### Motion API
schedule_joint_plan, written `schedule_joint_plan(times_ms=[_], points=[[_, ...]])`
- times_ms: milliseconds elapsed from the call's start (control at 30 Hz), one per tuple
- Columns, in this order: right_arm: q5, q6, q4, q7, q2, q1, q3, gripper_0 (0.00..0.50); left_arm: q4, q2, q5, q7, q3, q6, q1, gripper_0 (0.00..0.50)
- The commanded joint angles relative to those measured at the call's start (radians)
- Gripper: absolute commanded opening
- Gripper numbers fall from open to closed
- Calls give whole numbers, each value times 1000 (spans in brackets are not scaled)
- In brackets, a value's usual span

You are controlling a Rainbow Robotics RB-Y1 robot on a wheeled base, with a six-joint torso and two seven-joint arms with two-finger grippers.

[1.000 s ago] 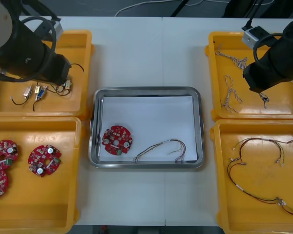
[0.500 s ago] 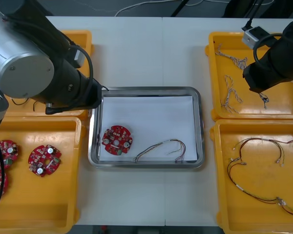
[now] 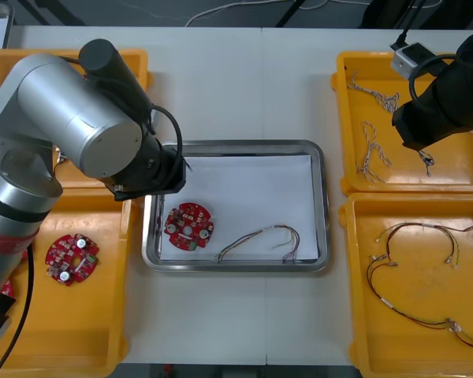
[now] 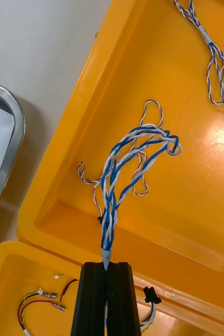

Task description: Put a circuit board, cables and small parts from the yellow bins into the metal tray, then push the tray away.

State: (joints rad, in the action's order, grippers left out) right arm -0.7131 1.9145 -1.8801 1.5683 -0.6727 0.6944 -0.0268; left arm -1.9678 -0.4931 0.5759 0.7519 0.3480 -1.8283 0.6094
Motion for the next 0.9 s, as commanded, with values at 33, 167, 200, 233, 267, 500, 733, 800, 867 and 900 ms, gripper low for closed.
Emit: schedule_joint_plan(times_ms=[33,167,200,233,267,500,733,800,867,900], points=[[-8,5,-34,-37,-7,-3,-8,0,55,39,-27,86,34,9,49,0],[-8,5,-34,-37,-7,-3,-8,0,109,51,-30,101,34,11,76,0],[-8,5,-34,-37,-7,-3,-8,0,116,53,-30,103,34,11,81,0],[-8,5,-34,-37,-7,-3,-8,0,129,57,-34,106,34,11,89,0],[-8,5,-34,-37,-7,-3,-8,0,141,62,-37,107,36,11,98,0],[-8,5,-34,-37,-7,-3,-8,0,213,91,-59,119,34,24,148,0],[-8,5,-34,-37,-7,-3,-8,0,274,113,-87,150,37,78,170,0],[-8,5,-34,-37,-7,-3,-8,0,287,120,-103,161,39,83,174,0],[-8,5,-34,-37,-7,-3,-8,0,297,126,-113,168,39,84,177,0],[-8,5,-34,-37,-7,-3,-8,0,303,126,-116,170,37,84,181,0]])
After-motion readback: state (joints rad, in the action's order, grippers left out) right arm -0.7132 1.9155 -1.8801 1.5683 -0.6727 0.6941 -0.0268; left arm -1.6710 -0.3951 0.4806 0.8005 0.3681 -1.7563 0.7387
